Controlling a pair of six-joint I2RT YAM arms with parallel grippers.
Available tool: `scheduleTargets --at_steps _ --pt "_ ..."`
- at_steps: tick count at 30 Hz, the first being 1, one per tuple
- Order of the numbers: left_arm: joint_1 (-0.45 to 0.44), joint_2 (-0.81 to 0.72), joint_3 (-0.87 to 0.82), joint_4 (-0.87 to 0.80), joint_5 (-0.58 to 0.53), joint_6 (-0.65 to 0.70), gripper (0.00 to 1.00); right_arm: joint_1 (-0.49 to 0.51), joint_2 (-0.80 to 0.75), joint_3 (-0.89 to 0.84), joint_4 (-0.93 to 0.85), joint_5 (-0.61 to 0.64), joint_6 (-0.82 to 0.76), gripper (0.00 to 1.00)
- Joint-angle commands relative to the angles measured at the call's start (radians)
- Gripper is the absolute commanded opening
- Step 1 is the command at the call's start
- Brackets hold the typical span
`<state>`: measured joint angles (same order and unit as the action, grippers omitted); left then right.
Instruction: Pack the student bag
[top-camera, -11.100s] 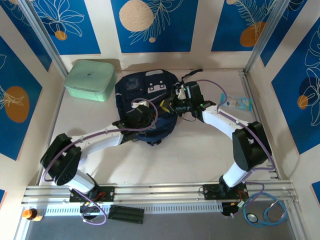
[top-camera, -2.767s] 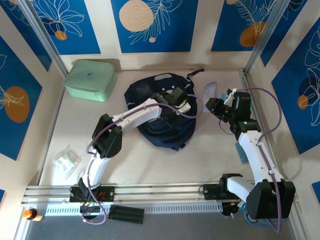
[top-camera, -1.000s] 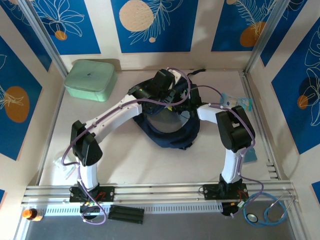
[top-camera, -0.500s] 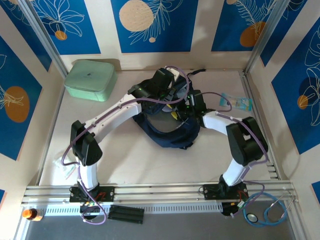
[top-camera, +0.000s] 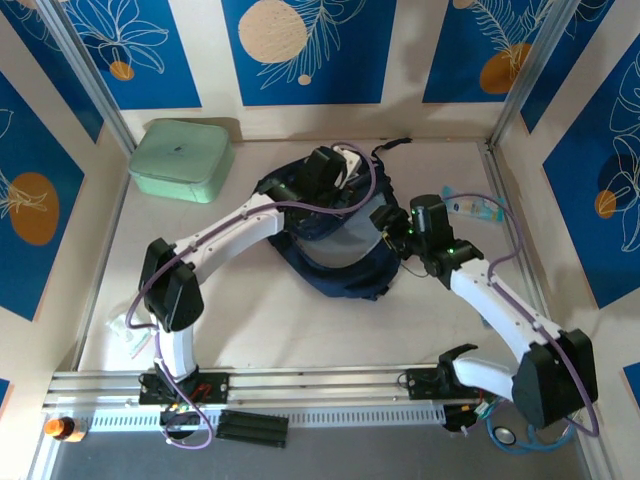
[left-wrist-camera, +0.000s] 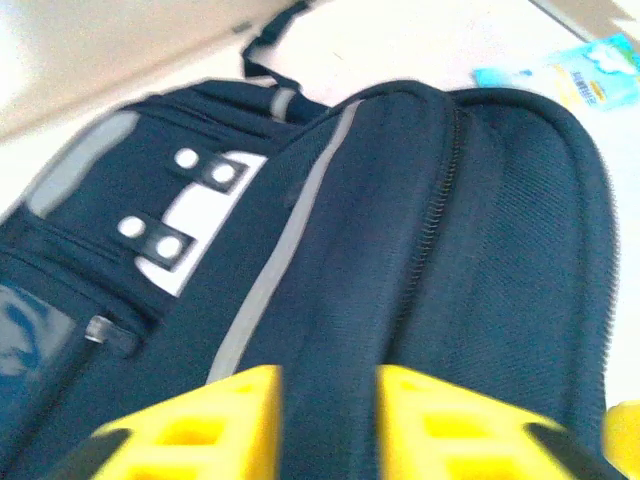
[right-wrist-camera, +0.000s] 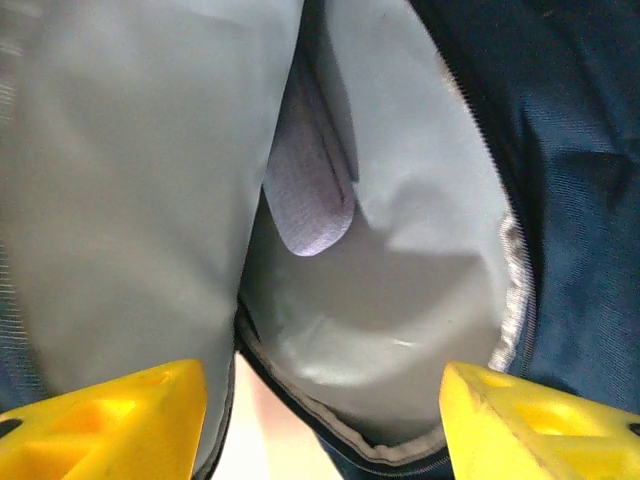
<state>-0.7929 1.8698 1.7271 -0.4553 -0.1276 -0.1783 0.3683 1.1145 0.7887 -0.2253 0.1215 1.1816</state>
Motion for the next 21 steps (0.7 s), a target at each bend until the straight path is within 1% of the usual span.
scheduleTargets --at_steps 1,3,5,7,9,11,12,16,18,21 --pt "0.028 -0.06 -0.059 0.091 0.154 -0.058 0.6 -0.003 -0.05 -0.001 -0.136 0.121 -0.037 0.66" --pt "0.04 -0.082 -0.105 0.115 0.205 -0.074 0.69 -0.011 -0.062 0.01 -0.151 0.141 -0.051 0.68" --pt "0.063 -0.114 -0.157 0.133 0.219 -0.107 0.77 -0.018 -0.058 0.026 -0.158 0.145 -0.07 0.7" --pt "0.105 -0.152 -0.225 0.164 0.241 -0.159 0.8 -0.022 -0.046 0.039 -0.16 0.138 -0.089 0.71" --pt "0.162 -0.19 -0.306 0.205 0.276 -0.248 0.82 -0.023 -0.03 0.042 -0.159 0.123 -0.094 0.71" --pt "0.22 -0.217 -0.378 0.243 0.337 -0.322 0.82 -0.022 -0.012 0.04 -0.149 0.104 -0.094 0.72" --pt "0.245 -0.231 -0.414 0.258 0.348 -0.354 0.82 -0.021 -0.002 0.04 -0.144 0.092 -0.094 0.72" --pt "0.33 -0.259 -0.558 0.313 0.343 -0.493 0.8 -0.008 0.036 0.041 -0.134 0.06 -0.083 0.71" --pt "0.375 -0.248 -0.618 0.361 0.378 -0.577 0.76 0.002 0.046 0.043 -0.13 0.058 -0.083 0.71" --pt "0.41 -0.215 -0.672 0.467 0.441 -0.656 0.67 0.009 0.057 0.049 -0.131 0.056 -0.083 0.71"
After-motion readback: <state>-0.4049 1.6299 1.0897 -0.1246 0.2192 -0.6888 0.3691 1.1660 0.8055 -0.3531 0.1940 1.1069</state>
